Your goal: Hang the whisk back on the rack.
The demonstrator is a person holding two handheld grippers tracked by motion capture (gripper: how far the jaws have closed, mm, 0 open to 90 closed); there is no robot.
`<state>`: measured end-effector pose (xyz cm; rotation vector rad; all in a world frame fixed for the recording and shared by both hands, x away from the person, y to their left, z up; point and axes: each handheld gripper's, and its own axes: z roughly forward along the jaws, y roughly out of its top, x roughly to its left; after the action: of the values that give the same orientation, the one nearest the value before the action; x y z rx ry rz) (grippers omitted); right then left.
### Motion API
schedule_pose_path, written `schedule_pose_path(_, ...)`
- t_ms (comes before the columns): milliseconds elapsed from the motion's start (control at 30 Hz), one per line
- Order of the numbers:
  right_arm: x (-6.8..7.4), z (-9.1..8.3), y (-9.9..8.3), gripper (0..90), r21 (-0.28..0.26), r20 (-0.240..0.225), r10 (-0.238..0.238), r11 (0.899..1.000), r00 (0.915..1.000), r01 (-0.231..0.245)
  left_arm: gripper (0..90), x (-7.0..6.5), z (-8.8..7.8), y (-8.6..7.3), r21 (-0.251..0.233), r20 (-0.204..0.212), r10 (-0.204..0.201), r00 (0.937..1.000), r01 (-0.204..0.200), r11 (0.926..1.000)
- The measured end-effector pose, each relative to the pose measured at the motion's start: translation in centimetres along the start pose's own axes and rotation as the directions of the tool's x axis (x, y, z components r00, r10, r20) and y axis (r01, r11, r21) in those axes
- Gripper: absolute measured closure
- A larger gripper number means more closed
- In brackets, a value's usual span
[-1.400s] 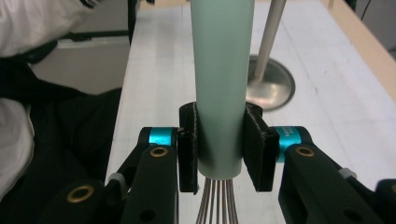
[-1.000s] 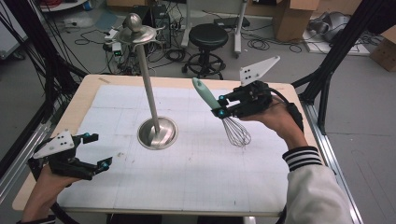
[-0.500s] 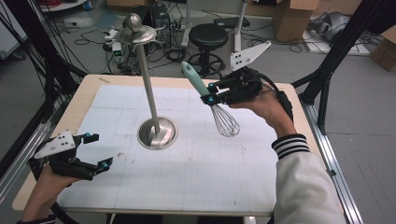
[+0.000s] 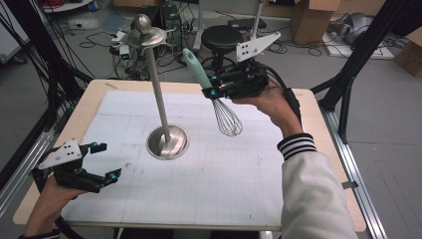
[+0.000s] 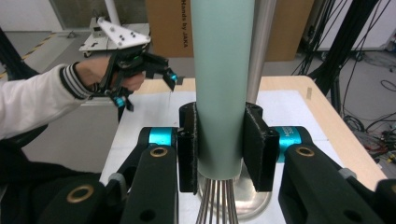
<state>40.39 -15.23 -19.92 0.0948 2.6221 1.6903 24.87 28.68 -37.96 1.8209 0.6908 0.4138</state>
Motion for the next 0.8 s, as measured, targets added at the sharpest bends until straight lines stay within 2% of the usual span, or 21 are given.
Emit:
schedule_pose_path(267, -0.8, 0.9, 0.5, 69.3, -0.031, -0.006, 0.021, 0.999, 0.9998, -0.021, 1.7, 0.0, 0.1, 0.0, -0.002, 0.005, -0.001, 1.0000, 0.001, 1.0000)
schedule_pose_path(800, -1.9, 2.8, 1.3, 69.3, -0.059, -0.030, 0.013, 0.998, 0.9995, -0.015, 1.7, 0.0, 0.1, 0.0, -0.002, 0.012, 0.000, 0.9999, 0.000, 1.0000)
